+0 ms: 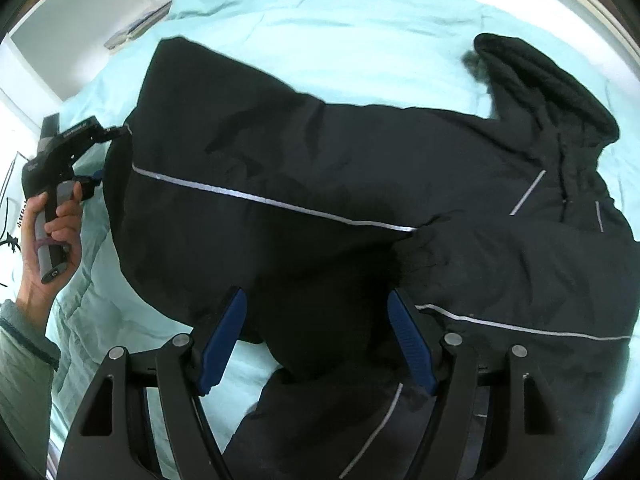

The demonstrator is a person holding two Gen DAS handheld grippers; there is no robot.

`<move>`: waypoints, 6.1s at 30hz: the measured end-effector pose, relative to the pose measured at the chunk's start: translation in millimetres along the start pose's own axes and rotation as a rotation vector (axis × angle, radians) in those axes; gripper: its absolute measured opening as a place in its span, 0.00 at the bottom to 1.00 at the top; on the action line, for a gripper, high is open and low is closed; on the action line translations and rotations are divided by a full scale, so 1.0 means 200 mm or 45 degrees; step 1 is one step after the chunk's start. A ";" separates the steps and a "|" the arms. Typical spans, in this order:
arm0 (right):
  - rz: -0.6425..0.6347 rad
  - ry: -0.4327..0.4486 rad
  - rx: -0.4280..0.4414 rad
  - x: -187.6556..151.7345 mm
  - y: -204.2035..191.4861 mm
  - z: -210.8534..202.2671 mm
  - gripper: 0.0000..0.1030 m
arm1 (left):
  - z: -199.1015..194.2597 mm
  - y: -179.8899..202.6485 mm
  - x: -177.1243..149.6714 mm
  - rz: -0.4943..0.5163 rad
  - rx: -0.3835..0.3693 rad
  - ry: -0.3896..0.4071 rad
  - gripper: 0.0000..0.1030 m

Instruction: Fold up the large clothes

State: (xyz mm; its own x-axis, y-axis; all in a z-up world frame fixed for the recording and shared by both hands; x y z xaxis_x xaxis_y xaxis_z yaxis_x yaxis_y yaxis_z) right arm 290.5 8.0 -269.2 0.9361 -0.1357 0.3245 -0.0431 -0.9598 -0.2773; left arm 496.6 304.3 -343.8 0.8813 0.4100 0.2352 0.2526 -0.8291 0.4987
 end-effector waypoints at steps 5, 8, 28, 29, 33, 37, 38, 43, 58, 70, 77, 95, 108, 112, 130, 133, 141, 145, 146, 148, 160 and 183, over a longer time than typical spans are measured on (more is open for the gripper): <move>0.029 0.026 0.014 0.04 0.01 0.00 0.73 | -0.15 0.10 -0.01 0.120 0.021 0.121 0.18; 0.053 0.016 0.003 0.06 0.02 0.00 0.73 | -0.35 0.20 -0.02 0.123 -0.108 0.208 0.15; -0.123 -0.146 -0.050 0.12 -0.23 0.51 0.60 | -0.65 -0.19 -0.18 0.077 0.143 0.338 0.14; -0.116 -0.150 -0.035 0.12 -0.23 0.49 0.60 | -0.68 -0.12 -0.19 0.126 0.137 0.350 0.14; -0.071 -0.128 0.110 0.13 -0.27 0.32 0.60 | -0.80 0.13 -0.26 0.330 0.111 0.394 0.13; -0.101 -0.017 0.120 0.11 -0.26 0.04 0.60 | -0.92 0.44 -0.42 0.537 0.027 0.414 0.13; -0.105 0.008 0.110 0.09 -0.23 -0.03 0.60 | -0.92 0.53 -0.47 0.590 -0.003 0.410 0.13; -0.035 0.065 0.024 -0.01 -0.03 -0.32 0.60 | -0.89 0.90 -0.75 0.789 -0.143 0.351 0.13; 0.397 0.083 -0.097 -0.38 0.79 -0.57 0.60 | -0.30 1.63 -1.78 1.252 -0.326 -0.091 0.13; 0.458 0.026 0.004 -0.50 0.93 -0.51 0.60 | -0.06 1.53 -2.13 1.218 -0.334 -0.524 0.52; 0.496 0.071 0.211 -0.40 0.87 -0.50 0.67 | -0.29 1.54 -2.02 1.110 -0.384 -0.496 0.54; 0.401 0.206 0.213 -0.15 0.80 -0.54 0.08 | -0.54 1.45 -1.57 0.990 -0.244 -0.143 0.55; 0.449 0.313 -0.212 -0.21 1.52 -1.07 0.06 | -0.26 1.56 -1.66 0.985 -0.176 -0.208 0.55; 0.488 0.165 0.073 -0.31 1.37 -0.77 0.34 | -0.23 1.54 -1.69 0.990 -0.154 -0.218 0.55; 0.496 0.141 0.236 -0.24 1.10 -0.46 0.29 | -0.28 1.51 -1.70 1.048 -0.065 -0.176 0.55; 0.403 0.237 0.136 -0.17 1.12 -0.72 0.28 | -0.30 1.54 -1.68 1.038 -0.086 -0.158 0.55; 0.371 0.329 -0.201 -0.20 1.61 -1.08 0.28 | -0.11 1.63 -1.79 1.061 -0.086 -0.213 0.55; 0.497 0.173 -0.170 -0.38 1.88 -0.76 0.28 | 0.19 1.53 -1.82 1.093 0.123 -0.216 0.55; 0.515 0.133 -0.171 -0.43 1.92 -0.67 0.28 | 0.23 1.51 -1.81 1.073 0.121 -0.227 0.55; 0.523 0.088 -0.171 -0.51 1.97 -0.52 0.29 | 0.26 1.51 -1.80 1.060 0.111 -0.230 0.55; 0.488 0.140 -0.310 -0.48 1.92 -0.92 0.55 | 0.00 1.55 -1.67 1.091 0.179 -0.079 0.55; 0.400 -0.034 -0.173 -0.41 1.75 -0.82 0.54 | -0.10 1.61 -1.85 1.068 0.334 -0.031 0.55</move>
State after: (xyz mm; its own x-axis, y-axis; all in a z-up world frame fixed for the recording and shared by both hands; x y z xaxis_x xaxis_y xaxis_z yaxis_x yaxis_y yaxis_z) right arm 142.3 -356.8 -245.0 0.8786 -0.4251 0.2178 -0.3751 -0.8963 -0.2365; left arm 242.7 -106.6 -253.3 0.8251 -0.3794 0.4187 -0.4010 -0.9153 -0.0392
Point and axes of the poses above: each gripper's, at about its wrist camera, not at the fingertips, and z roughly the way its jaws point, y to its right, x to its top, the point moved 10 cm from there along z, roughly the way its jaws point, and after that the axes turned 10 degrees about x, right-handed, at the moved point
